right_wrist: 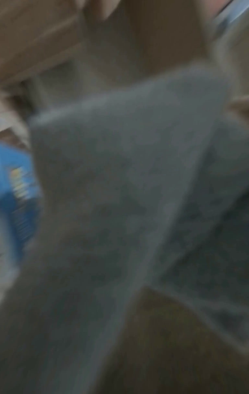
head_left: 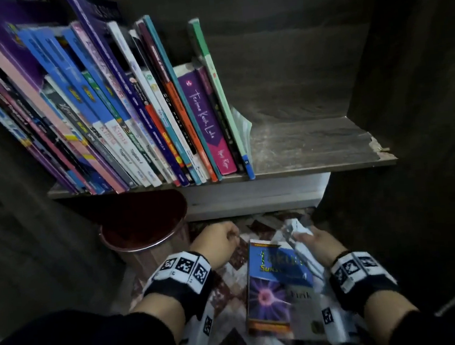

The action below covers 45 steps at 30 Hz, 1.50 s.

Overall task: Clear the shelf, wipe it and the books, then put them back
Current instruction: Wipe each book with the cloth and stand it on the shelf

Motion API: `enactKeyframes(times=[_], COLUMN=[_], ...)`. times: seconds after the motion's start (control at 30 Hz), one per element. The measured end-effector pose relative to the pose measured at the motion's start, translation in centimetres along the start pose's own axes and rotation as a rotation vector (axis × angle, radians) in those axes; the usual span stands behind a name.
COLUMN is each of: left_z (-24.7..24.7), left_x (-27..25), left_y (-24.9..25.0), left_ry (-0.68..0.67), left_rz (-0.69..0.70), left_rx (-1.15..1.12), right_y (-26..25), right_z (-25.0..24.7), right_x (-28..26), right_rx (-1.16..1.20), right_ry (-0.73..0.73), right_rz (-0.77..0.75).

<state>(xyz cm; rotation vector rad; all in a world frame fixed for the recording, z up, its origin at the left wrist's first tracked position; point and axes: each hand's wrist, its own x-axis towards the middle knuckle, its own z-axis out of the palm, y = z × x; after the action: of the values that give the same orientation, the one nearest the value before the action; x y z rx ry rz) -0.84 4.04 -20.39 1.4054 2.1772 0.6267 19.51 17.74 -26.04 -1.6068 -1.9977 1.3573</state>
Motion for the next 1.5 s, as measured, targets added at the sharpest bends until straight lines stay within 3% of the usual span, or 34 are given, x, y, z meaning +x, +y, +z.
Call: enactKeyframes(times=[0.23,0.4,0.5,0.63,0.8,0.93,1.03,1.13,1.23,1.3,1.5], left_z=[7.4,13.1,16.4,19.6,19.6,19.6,18.8,18.2,15.6,12.9,5.5], left_x=[1.6,2.1,1.7,2.2,2.7,2.0,1.1,1.2,0.8,0.1,-4.4], left_y=[-4.1,-6.2,-6.9,-7.4,-7.0,-4.7,-2.6,-1.3,0.5,2.0,4.6], left_ry=[-0.178,-0.27,-0.369,-0.314,-0.22,-0.238,-0.194,-0.165,-0.16,-0.182,-0.222], left_rz=[-0.164,-0.257,-0.321,-0.413,-0.56,-0.465,-0.408,-0.305,-0.156,-0.013,0.26], left_rx=[0.16,0.12,0.077,-0.005,-0.202,-0.422,-0.374,-0.385,-0.407,-0.39,-0.305], right_y=[7.2,11.6,12.8,13.6,13.5,13.3,13.4,12.3,10.2,8.6,4.2], right_z=[4.2,7.7,8.9,9.4,9.1,8.5,9.2,10.4,9.7,8.1,3.1], right_x=[0.1,0.6,0.3,0.7,0.8,0.9,0.5,-0.4,-1.2,-1.5,-2.1], right_rx=[-0.184,-0.38,-0.356,-0.331,-0.327,-0.365,-0.501,-0.364,-0.047,0.039,0.341], right_ry=[0.074,-0.049,-0.108,-0.103,-0.099,-0.129,-0.228,-0.192,0.017,0.161,0.515], right_rz=[0.247,0.307,0.34,0.34,0.338,0.348,0.227,0.127,0.06,0.047,0.18])
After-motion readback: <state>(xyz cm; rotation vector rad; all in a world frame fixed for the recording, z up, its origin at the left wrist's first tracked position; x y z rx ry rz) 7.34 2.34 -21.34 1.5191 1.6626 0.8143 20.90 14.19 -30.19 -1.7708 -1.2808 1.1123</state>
